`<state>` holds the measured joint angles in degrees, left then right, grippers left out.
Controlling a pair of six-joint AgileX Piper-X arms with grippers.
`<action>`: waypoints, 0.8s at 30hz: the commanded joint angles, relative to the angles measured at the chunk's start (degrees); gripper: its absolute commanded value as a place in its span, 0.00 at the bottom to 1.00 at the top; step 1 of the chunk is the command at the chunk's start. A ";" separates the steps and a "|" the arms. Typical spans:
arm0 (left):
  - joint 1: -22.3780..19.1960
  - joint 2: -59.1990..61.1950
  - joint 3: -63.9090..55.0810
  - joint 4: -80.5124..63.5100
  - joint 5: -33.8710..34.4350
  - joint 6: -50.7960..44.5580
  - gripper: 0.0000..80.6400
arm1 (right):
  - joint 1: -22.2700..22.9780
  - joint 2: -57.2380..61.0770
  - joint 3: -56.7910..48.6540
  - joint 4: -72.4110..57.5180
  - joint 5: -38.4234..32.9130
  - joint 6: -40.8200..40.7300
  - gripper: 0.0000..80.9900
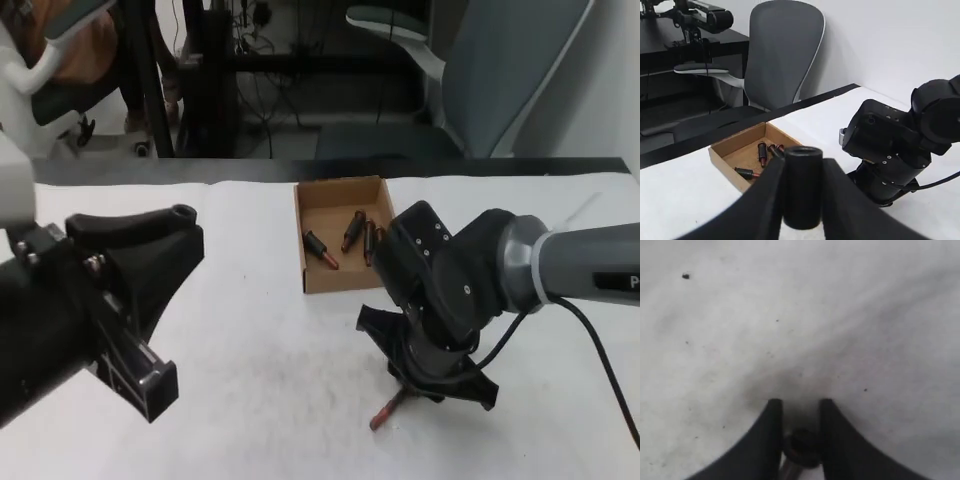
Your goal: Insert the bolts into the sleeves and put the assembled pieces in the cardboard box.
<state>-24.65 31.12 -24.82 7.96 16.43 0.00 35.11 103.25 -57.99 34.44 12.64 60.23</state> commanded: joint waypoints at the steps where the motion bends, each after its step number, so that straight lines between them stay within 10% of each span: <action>1: -0.01 -0.28 0.33 1.79 -0.46 0.00 0.02 | 1.05 0.77 0.06 -1.35 1.21 -1.61 0.00; 13: -2.50 0.43 19.21 -22.22 3.80 -4.38 0.02 | 4.28 -15.90 0.30 -9.45 9.81 -25.45 0.01; 24: -23.62 23.39 21.77 -49.09 -14.76 -3.41 0.02 | 16.07 -35.95 10.61 -23.90 12.81 -46.48 0.01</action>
<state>-37.53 40.70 -2.15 -24.96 11.46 -3.78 43.44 77.25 -53.79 19.44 21.91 24.17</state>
